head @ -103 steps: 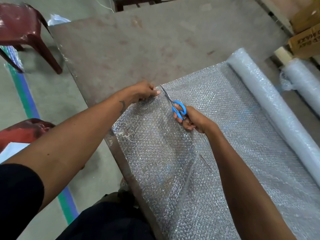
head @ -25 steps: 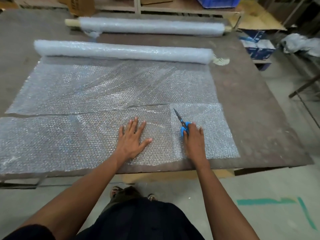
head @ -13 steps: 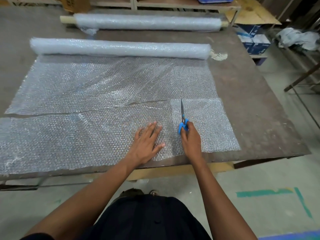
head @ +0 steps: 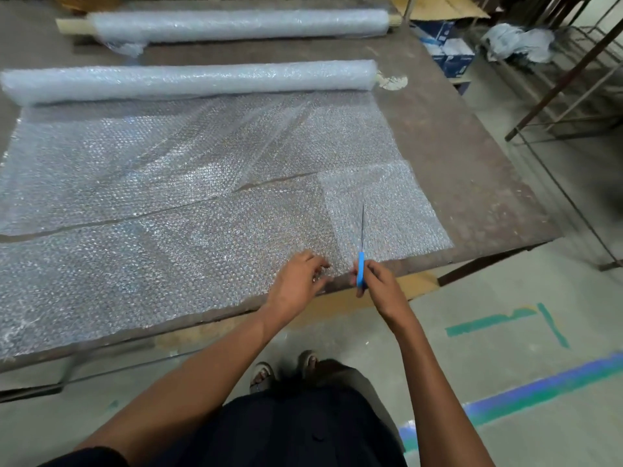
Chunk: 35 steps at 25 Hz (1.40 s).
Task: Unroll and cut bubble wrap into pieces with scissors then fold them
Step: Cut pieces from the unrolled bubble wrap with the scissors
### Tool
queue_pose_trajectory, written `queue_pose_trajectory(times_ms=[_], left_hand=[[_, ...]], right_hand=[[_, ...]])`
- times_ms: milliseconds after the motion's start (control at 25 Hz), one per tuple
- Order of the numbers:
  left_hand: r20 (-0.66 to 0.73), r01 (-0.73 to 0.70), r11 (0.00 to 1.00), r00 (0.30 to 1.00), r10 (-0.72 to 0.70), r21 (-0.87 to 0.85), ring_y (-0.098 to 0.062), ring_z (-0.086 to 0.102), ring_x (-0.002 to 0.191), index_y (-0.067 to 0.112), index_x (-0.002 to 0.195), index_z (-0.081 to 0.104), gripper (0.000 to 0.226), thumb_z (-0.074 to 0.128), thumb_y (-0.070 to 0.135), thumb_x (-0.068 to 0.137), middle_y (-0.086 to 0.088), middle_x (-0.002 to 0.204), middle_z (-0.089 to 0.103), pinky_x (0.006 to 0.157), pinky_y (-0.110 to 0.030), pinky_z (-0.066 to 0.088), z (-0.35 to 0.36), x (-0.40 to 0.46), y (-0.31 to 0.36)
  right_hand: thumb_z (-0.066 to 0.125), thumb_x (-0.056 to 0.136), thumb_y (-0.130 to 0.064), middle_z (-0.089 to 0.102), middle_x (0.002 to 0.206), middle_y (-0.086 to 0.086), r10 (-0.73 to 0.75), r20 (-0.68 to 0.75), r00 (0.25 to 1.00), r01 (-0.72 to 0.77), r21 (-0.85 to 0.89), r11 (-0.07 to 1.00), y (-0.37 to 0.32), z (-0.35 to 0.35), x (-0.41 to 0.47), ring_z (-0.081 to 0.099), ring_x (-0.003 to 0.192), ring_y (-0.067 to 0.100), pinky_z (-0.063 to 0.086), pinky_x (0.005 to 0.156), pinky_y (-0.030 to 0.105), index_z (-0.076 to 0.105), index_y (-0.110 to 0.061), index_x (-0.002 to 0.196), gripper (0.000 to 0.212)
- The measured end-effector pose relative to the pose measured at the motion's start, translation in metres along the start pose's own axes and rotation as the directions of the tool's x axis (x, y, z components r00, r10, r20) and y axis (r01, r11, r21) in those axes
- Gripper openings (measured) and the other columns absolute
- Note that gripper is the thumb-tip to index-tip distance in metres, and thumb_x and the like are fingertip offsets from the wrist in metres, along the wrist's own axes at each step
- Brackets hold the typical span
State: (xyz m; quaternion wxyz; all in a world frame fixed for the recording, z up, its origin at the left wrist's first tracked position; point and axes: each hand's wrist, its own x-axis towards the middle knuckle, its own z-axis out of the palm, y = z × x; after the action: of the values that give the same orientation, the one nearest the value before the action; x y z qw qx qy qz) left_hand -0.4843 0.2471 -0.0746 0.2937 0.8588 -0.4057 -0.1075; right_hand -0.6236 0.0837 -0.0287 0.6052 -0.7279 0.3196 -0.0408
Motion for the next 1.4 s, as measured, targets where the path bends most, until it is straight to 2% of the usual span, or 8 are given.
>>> queue_pose_trajectory(times_ms=[80, 160, 280, 400, 680, 960, 1080, 1400], left_hand=[[0.006, 0.001, 1.0, 1.0, -0.001, 0.028, -0.014, 0.059, 0.097, 0.026, 0.116, 0.074, 0.024, 0.076, 0.039, 0.096, 0.007, 0.105, 0.062, 0.085, -0.033, 0.052, 0.001, -0.001, 0.0], [-0.001, -0.007, 0.997, 1.0, 0.007, 0.072, -0.015, 0.059, 0.098, 0.026, 0.12, 0.073, 0.026, 0.073, 0.039, 0.099, 0.004, 0.107, 0.063, 0.084, -0.035, 0.054, 0.0, -0.002, 0.004], [-0.012, -0.045, 0.986, 0.999, 0.048, 0.157, -0.019, 0.062, 0.099, 0.025, 0.128, 0.07, 0.029, 0.068, 0.038, 0.102, 0.001, 0.11, 0.064, 0.081, -0.038, 0.056, 0.002, -0.002, 0.012], [-0.006, -0.048, 0.982, 0.999, 0.05, 0.185, -0.021, 0.063, 0.095, 0.022, 0.117, 0.076, 0.021, 0.066, 0.034, 0.103, 0.001, 0.106, 0.063, 0.077, -0.041, 0.057, 0.005, 0.0, 0.02], [-0.03, -0.025, 0.964, 0.999, 0.034, 0.264, -0.02, 0.063, 0.092, 0.021, 0.109, 0.078, 0.02, 0.062, 0.033, 0.105, 0.002, 0.098, 0.065, 0.075, -0.04, 0.056, 0.009, -0.001, 0.027], [-0.062, -0.04, 0.951, 0.996, 0.062, 0.307, -0.019, 0.065, 0.09, 0.021, 0.111, 0.073, 0.021, 0.061, 0.037, 0.106, 0.0, 0.101, 0.066, 0.069, -0.032, 0.05, 0.014, 0.0, 0.032], [-0.041, -0.03, 0.953, 0.998, 0.044, 0.301, -0.021, 0.065, 0.092, 0.022, 0.115, 0.074, 0.024, 0.058, 0.039, 0.106, 0.001, 0.105, 0.066, 0.076, -0.038, 0.055, 0.016, 0.001, 0.033], [-0.149, -0.014, 0.946, 0.987, 0.066, 0.324, -0.017, 0.064, 0.092, 0.025, 0.106, 0.075, 0.02, 0.061, 0.039, 0.105, 0.006, 0.1, 0.066, 0.081, -0.038, 0.045, 0.022, -0.004, 0.035]], right_hand=[[0.061, 0.105, -0.045, 0.067, 0.074, 0.003, 0.084, 0.053, 0.995, -0.089, 0.096, 0.991, 0.005, 0.002, -0.02, 0.06, 0.065, 0.017, 0.051, 0.069, 0.035, 0.07, -0.013, 0.091, 0.036], [0.064, 0.102, -0.054, 0.062, 0.072, 0.001, 0.194, 0.11, 0.975, -0.206, 0.114, 0.972, 0.007, 0.004, -0.034, 0.058, 0.061, 0.016, 0.047, 0.059, 0.024, 0.065, -0.014, 0.086, 0.044], [0.069, 0.083, -0.074, 0.063, 0.074, 0.006, 0.31, 0.14, 0.94, -0.325, 0.1, 0.94, 0.018, 0.001, -0.041, 0.055, 0.063, 0.023, 0.047, 0.059, 0.032, 0.066, -0.016, 0.082, 0.058], [0.063, 0.097, -0.064, 0.062, 0.067, 0.008, 0.403, 0.194, 0.894, -0.423, 0.07, 0.903, 0.024, -0.01, -0.051, 0.054, 0.053, 0.02, 0.046, 0.053, 0.027, 0.066, -0.007, 0.087, 0.058], [0.051, 0.105, -0.059, 0.063, 0.071, 0.009, 0.396, 0.285, 0.873, -0.424, 0.041, 0.905, 0.037, -0.023, -0.079, 0.055, 0.055, 0.018, 0.044, 0.049, 0.02, 0.068, -0.007, 0.089, 0.057], [0.053, 0.1, -0.07, 0.063, 0.071, 0.004, 0.384, 0.3, 0.873, -0.406, 0.013, 0.914, 0.042, -0.017, -0.067, 0.055, 0.055, 0.015, 0.043, 0.049, 0.019, 0.068, -0.011, 0.089, 0.062], [0.055, 0.096, -0.071, 0.062, 0.072, 0.004, 0.362, 0.305, 0.881, -0.394, 0.049, 0.918, 0.043, -0.014, -0.058, 0.054, 0.056, 0.015, 0.042, 0.049, 0.019, 0.069, -0.01, 0.091, 0.063], [0.053, 0.1, -0.068, 0.062, 0.071, 0.003, 0.345, 0.298, 0.89, -0.387, 0.094, 0.918, 0.048, -0.008, -0.055, 0.054, 0.055, 0.014, 0.041, 0.047, 0.018, 0.069, -0.01, 0.091, 0.06]])
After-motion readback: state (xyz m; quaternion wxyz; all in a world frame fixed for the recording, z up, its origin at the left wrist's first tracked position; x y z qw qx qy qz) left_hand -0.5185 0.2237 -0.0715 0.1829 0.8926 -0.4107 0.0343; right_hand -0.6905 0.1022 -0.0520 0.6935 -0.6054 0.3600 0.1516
